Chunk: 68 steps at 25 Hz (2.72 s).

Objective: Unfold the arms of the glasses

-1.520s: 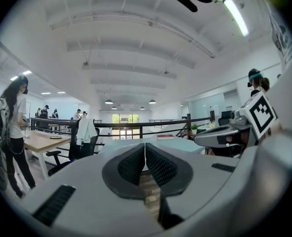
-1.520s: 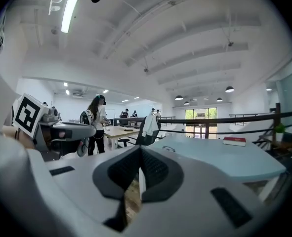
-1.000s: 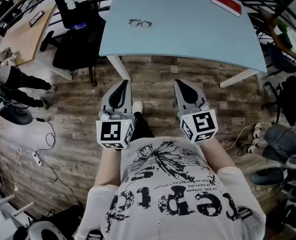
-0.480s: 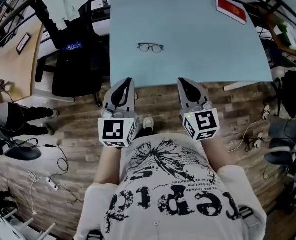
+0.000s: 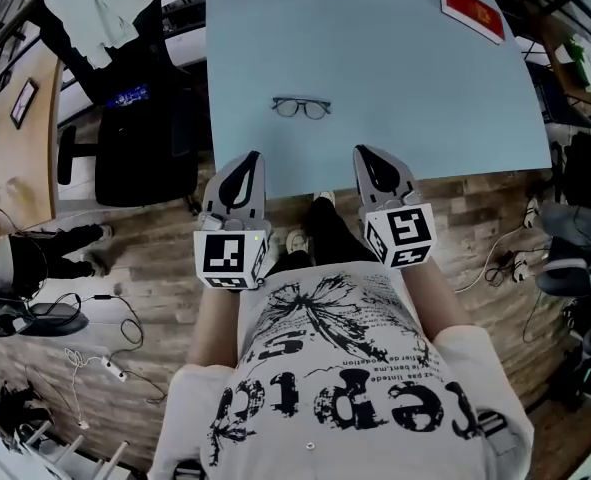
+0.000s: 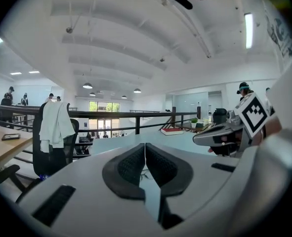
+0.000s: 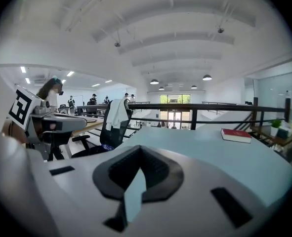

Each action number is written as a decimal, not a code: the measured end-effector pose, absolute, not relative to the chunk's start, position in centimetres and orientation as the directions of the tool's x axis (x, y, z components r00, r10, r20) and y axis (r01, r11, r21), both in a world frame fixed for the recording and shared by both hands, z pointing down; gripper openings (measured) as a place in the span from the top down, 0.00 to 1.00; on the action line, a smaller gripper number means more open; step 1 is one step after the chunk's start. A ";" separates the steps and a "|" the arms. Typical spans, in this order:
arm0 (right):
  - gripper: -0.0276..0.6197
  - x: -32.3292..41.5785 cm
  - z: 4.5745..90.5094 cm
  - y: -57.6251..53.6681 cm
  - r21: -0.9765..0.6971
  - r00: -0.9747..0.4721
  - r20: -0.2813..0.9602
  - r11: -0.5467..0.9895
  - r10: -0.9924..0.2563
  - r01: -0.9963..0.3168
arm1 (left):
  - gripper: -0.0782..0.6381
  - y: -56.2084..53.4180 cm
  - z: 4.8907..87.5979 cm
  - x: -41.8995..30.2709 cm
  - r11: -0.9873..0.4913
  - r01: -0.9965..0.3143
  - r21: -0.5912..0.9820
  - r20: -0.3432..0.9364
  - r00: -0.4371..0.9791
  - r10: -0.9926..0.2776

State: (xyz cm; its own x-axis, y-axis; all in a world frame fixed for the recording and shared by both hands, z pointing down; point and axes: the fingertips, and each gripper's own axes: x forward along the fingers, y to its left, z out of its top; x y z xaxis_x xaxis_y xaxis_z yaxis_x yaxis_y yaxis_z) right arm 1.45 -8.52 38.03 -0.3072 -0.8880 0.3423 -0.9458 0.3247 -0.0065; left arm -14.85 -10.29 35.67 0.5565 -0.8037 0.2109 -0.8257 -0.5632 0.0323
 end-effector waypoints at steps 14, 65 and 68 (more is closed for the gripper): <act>0.94 6.1 48.6 -23.1 -0.055 -0.433 0.613 0.511 -0.661 -0.858 | 0.86 -24.3 43.0 -9.0 -0.509 -0.857 0.080 0.362 0.501 -0.786; 0.91 3.8 61.3 -24.0 0.066 -0.315 0.941 0.980 -0.123 -0.188 | 0.77 -24.3 59.6 1.7 -0.978 0.189 -0.085 0.882 0.472 0.015; 0.91 3.8 61.1 -23.7 0.060 -0.318 0.940 0.980 -0.120 -0.190 | 0.77 -23.9 60.4 2.3 -0.967 0.237 -0.090 0.896 0.443 0.025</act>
